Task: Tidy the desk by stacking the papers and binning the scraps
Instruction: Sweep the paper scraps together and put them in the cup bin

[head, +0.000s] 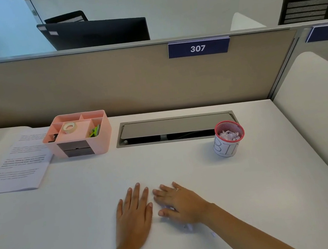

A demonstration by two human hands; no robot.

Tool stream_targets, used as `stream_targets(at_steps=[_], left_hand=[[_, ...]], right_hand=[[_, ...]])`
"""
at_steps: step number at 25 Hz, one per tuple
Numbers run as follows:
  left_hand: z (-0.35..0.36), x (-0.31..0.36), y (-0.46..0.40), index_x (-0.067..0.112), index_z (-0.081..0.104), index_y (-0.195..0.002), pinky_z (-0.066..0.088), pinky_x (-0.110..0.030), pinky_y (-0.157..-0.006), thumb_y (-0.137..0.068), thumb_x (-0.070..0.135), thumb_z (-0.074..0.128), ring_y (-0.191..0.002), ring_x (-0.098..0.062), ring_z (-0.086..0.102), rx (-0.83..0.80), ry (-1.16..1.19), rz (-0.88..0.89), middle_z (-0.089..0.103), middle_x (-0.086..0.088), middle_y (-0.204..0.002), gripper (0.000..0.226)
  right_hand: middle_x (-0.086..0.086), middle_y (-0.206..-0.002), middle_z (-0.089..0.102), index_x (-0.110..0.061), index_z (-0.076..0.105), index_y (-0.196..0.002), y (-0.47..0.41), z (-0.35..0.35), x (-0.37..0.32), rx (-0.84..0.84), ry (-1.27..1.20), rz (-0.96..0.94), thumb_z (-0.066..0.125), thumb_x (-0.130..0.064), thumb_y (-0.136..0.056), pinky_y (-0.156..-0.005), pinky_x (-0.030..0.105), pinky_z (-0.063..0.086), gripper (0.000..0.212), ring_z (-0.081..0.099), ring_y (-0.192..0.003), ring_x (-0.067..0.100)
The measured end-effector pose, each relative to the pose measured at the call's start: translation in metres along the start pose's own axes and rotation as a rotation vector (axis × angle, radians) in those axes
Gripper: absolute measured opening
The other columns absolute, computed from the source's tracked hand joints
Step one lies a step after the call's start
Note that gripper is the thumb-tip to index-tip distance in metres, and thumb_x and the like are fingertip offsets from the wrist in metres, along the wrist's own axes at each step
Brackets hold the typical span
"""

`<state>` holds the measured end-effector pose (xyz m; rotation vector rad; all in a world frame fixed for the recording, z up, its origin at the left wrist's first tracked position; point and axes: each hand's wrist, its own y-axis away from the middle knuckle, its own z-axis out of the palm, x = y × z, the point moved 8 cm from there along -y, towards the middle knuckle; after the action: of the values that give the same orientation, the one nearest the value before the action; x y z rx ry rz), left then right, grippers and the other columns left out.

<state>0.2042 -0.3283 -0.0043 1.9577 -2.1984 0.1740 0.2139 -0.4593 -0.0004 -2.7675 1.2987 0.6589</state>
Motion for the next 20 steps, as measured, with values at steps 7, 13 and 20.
stream_targets(at_steps=[7,13,20], left_hand=[[-0.002,-0.008,-0.007,0.021,0.033,-0.148,0.019,-0.045,-0.115,-0.091,0.055,-0.012,-0.145,-0.026,0.022,0.03,-0.008,0.018,0.025,-0.003,-0.157,0.081],[0.002,-0.011,-0.006,0.026,0.019,-0.152,0.007,-0.041,-0.118,-0.083,0.059,-0.024,-0.149,-0.021,0.006,0.042,-0.002,0.013,0.008,0.002,-0.161,0.087],[0.0,-0.008,-0.004,0.024,0.024,-0.151,0.012,-0.044,-0.117,-0.086,0.058,-0.019,-0.148,-0.024,0.011,0.036,0.017,-0.003,0.013,0.0,-0.16,0.085]], right_hand=[[-0.004,-0.126,0.065,-0.016,0.069,-0.114,0.064,-0.034,0.002,0.57,-0.181,0.013,0.041,-0.046,-0.097,-0.101,0.032,0.047,0.045,0.058,-0.119,0.009],[-0.013,-0.156,0.006,-0.016,0.01,-0.151,0.122,0.005,0.048,0.443,-0.254,0.459,0.033,-0.075,-0.082,-0.119,0.023,0.0,0.094,0.004,-0.147,0.005],[0.007,-0.159,-0.002,-0.002,0.002,-0.15,0.077,0.022,0.01,0.32,0.042,0.442,0.021,-0.09,-0.073,-0.115,0.035,-0.013,0.119,-0.004,-0.147,0.028]])
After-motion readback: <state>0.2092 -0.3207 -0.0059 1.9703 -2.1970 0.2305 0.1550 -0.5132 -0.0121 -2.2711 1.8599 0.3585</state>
